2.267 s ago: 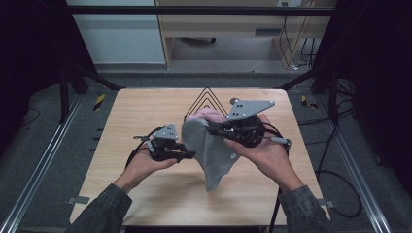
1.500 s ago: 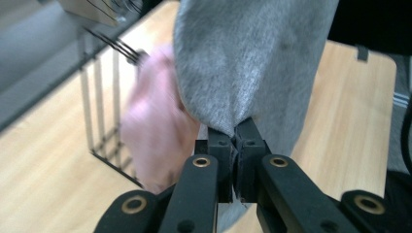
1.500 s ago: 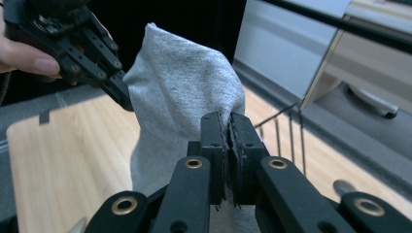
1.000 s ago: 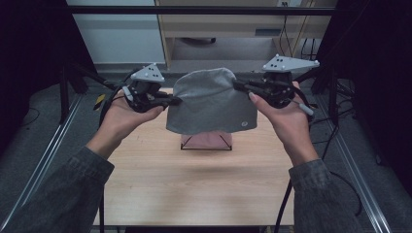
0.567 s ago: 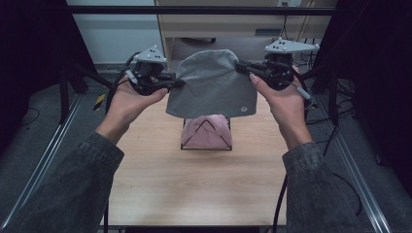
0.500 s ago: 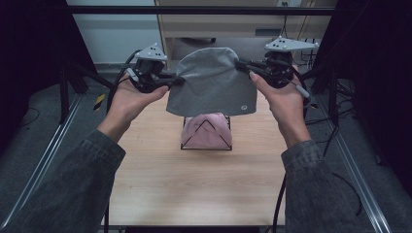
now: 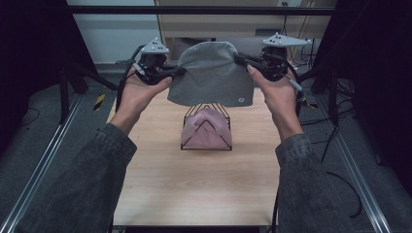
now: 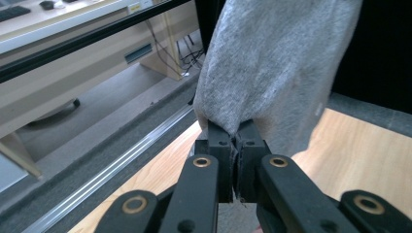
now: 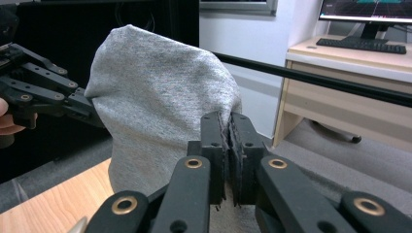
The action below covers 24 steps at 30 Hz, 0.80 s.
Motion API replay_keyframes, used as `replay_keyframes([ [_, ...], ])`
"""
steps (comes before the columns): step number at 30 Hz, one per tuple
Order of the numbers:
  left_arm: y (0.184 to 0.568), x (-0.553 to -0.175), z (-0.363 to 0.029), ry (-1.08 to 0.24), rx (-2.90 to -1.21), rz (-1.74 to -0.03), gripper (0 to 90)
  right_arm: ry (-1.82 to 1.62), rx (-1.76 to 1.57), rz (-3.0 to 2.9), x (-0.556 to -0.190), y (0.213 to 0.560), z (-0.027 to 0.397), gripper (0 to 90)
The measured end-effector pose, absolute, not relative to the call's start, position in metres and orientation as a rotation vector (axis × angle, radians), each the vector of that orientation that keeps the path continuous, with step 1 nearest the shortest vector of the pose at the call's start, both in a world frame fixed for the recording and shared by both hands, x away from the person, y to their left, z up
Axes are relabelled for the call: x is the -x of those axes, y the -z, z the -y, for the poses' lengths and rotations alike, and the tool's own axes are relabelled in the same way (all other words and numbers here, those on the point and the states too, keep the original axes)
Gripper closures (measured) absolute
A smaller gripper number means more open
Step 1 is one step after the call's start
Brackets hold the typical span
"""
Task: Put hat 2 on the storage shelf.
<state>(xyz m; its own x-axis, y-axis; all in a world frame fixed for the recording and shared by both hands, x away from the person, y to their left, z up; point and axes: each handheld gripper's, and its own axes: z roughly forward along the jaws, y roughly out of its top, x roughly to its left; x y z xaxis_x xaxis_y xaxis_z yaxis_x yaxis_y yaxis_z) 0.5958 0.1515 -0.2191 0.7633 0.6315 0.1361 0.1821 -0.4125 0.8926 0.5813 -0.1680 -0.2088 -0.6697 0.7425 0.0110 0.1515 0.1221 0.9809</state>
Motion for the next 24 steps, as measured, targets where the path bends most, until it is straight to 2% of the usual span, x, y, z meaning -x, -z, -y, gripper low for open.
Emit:
replay_keyframes([
  [13, 0.253, -0.626, -0.147, -0.559, -1.973, -0.661, 88.1, -1.55, -0.935, -1.933, -0.618, 0.246, 0.165, 86.1],
  [24, 0.268, -0.629, -0.146, -0.542, -1.992, -0.672, 88.0, -1.554, -0.966, -1.951, -0.621, 0.26, 0.164, 86.0],
])
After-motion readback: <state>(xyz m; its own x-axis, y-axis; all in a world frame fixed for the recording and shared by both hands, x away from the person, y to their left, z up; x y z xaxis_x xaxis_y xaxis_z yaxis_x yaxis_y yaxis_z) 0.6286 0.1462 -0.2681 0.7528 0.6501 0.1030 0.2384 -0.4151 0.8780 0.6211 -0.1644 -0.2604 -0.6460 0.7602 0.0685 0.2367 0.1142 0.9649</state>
